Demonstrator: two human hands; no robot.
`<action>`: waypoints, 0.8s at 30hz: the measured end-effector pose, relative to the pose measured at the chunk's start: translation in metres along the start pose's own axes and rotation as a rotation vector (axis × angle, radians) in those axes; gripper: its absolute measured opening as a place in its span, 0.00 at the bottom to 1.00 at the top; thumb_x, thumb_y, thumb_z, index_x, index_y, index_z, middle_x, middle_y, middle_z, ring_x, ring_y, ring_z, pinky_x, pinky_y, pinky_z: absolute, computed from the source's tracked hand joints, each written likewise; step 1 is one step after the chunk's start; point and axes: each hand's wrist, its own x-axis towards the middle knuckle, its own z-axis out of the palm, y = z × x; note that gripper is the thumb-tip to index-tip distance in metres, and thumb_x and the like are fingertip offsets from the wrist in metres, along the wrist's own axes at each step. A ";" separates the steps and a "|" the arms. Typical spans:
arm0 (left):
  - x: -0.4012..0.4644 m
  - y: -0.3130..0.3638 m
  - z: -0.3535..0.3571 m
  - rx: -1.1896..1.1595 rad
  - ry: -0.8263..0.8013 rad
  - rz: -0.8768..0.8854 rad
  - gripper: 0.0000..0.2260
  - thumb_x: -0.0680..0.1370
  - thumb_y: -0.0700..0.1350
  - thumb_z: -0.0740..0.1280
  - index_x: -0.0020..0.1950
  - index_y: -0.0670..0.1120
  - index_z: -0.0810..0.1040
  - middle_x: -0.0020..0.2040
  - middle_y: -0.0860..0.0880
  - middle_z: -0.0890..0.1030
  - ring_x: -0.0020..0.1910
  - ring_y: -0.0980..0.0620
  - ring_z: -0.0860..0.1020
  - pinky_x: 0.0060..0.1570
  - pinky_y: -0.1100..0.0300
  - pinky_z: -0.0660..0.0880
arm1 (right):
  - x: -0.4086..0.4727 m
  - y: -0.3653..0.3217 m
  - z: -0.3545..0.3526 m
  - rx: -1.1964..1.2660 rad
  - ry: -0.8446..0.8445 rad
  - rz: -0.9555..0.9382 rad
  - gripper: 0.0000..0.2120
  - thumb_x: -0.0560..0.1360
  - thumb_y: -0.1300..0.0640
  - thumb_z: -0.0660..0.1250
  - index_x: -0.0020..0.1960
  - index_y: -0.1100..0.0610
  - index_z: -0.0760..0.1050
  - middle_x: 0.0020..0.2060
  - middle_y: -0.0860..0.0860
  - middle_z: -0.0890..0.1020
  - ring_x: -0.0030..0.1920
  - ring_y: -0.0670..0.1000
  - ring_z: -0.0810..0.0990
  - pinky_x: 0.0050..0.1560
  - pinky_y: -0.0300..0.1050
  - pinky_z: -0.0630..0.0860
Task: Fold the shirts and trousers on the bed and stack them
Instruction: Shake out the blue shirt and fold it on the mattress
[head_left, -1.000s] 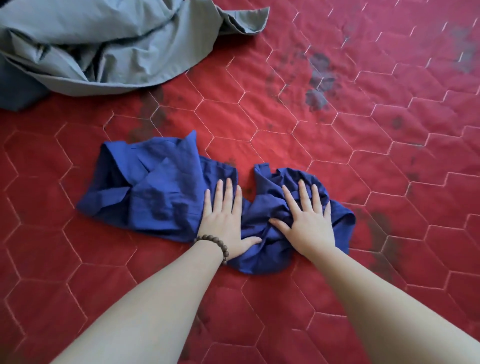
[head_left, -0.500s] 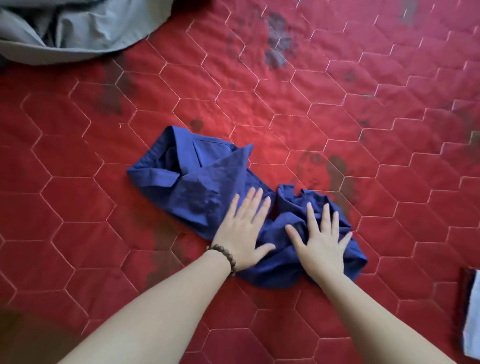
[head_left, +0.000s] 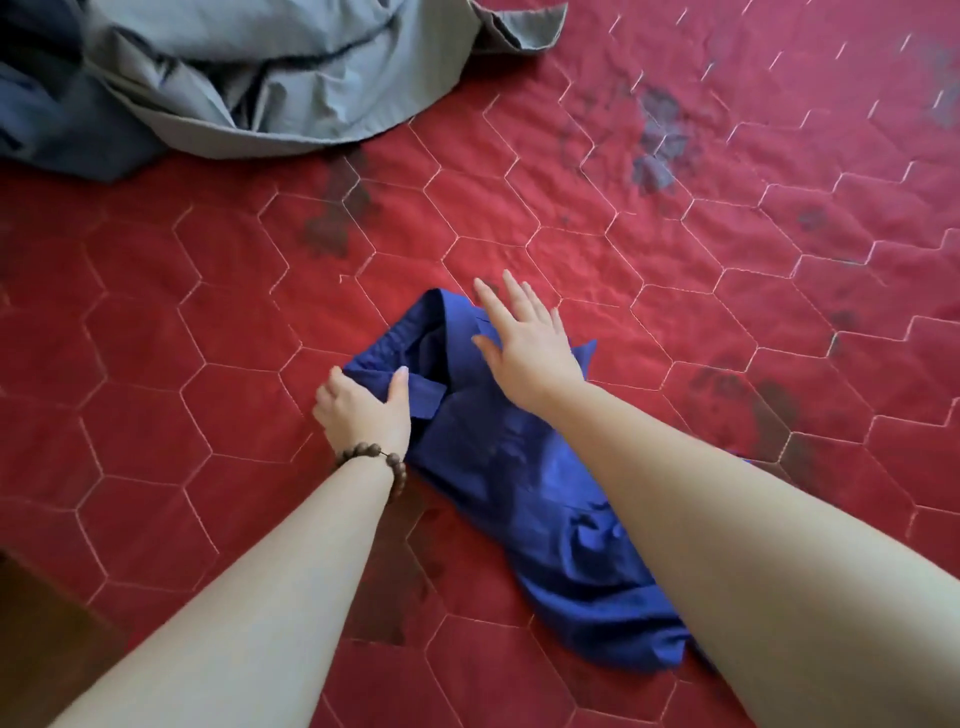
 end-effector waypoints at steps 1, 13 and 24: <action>0.002 -0.001 0.001 -0.049 -0.017 -0.004 0.33 0.75 0.53 0.71 0.71 0.35 0.63 0.68 0.36 0.69 0.68 0.38 0.67 0.64 0.50 0.63 | 0.008 -0.003 0.003 -0.017 -0.034 -0.010 0.29 0.82 0.50 0.56 0.78 0.43 0.46 0.79 0.49 0.46 0.78 0.54 0.44 0.76 0.59 0.45; 0.004 0.010 -0.024 -0.427 -0.338 0.095 0.02 0.79 0.39 0.65 0.49 0.46 0.75 0.44 0.49 0.80 0.47 0.47 0.78 0.46 0.58 0.71 | 0.029 -0.017 0.001 0.009 -0.195 0.003 0.49 0.73 0.51 0.72 0.78 0.45 0.38 0.72 0.54 0.63 0.68 0.59 0.64 0.65 0.56 0.66; -0.047 0.139 -0.142 -0.930 -0.869 0.190 0.11 0.80 0.34 0.59 0.57 0.42 0.78 0.51 0.44 0.84 0.52 0.48 0.81 0.54 0.58 0.78 | -0.024 -0.058 -0.148 0.194 -0.052 -0.058 0.47 0.72 0.58 0.73 0.78 0.42 0.45 0.70 0.53 0.66 0.65 0.53 0.71 0.59 0.42 0.67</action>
